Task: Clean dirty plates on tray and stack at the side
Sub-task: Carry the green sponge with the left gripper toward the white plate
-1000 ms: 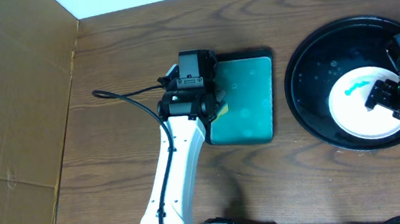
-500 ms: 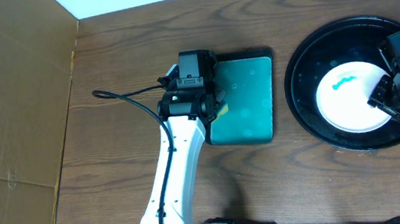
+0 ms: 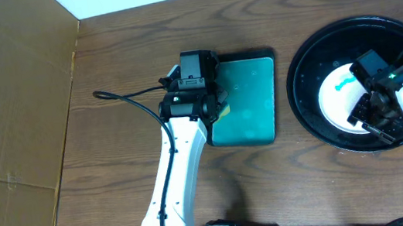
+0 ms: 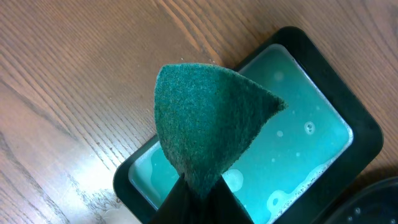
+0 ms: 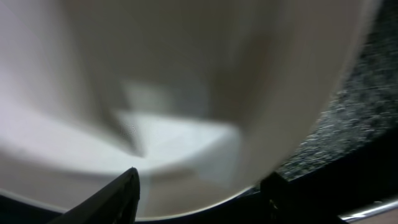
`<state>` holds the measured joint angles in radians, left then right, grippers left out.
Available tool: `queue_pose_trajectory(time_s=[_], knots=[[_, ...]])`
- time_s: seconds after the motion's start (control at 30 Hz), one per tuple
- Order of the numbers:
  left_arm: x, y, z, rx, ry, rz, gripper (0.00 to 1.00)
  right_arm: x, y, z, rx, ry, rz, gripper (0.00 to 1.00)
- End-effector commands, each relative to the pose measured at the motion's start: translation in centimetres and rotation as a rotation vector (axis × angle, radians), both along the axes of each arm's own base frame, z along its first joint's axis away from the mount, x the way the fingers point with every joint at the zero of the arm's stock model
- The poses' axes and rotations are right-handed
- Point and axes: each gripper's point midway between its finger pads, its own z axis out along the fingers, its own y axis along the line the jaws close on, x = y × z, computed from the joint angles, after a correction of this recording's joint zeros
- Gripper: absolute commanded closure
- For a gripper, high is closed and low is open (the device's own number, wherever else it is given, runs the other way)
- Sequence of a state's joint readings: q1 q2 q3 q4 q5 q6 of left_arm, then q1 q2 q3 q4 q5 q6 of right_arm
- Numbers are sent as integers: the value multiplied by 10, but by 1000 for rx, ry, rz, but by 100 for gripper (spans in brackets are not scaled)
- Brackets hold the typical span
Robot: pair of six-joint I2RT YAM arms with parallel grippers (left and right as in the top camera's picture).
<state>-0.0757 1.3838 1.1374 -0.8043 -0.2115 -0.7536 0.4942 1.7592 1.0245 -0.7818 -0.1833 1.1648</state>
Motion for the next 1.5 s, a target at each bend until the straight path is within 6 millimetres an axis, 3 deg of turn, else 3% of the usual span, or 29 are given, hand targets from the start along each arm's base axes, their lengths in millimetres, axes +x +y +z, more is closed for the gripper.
queue_pose_trajectory(time_s=[0.0,0.23,0.3,0.4,0.6,0.8,0.87,0.9,1.0,1.03,1.27,1.47], knots=[[-3,2,-2,13,13,-10,92,5,-15,-2,-64,-17,-70,41],[-3,2,-2,13,12,-10,93,21,-35,-3,-139,-89,-31,50],[-3,2,-2,13,12,-10,93,27,-35,-3,-136,-116,11,60],[-3,2,-2,13,12,-10,92,43,-29,-1,-116,-197,136,98],[-5,2,-6,13,23,-10,93,69,-36,4,-131,-314,332,99],[-3,-3,-18,-5,56,-33,93,79,-41,13,-33,-366,648,99],[2,-9,-21,-24,59,-70,92,81,-48,17,-7,-364,658,99],[4,-12,-22,-35,59,-94,92,83,-52,19,-4,-357,624,93],[10,-22,-26,-66,56,-157,93,88,-56,24,62,-361,541,58],[11,-25,-27,-76,56,-175,93,89,-57,25,77,-360,522,55],[11,-31,-39,-96,99,-215,93,92,-56,19,78,-358,497,44],[9,-40,-53,-115,151,-284,93,82,-48,-7,87,-271,482,41]])
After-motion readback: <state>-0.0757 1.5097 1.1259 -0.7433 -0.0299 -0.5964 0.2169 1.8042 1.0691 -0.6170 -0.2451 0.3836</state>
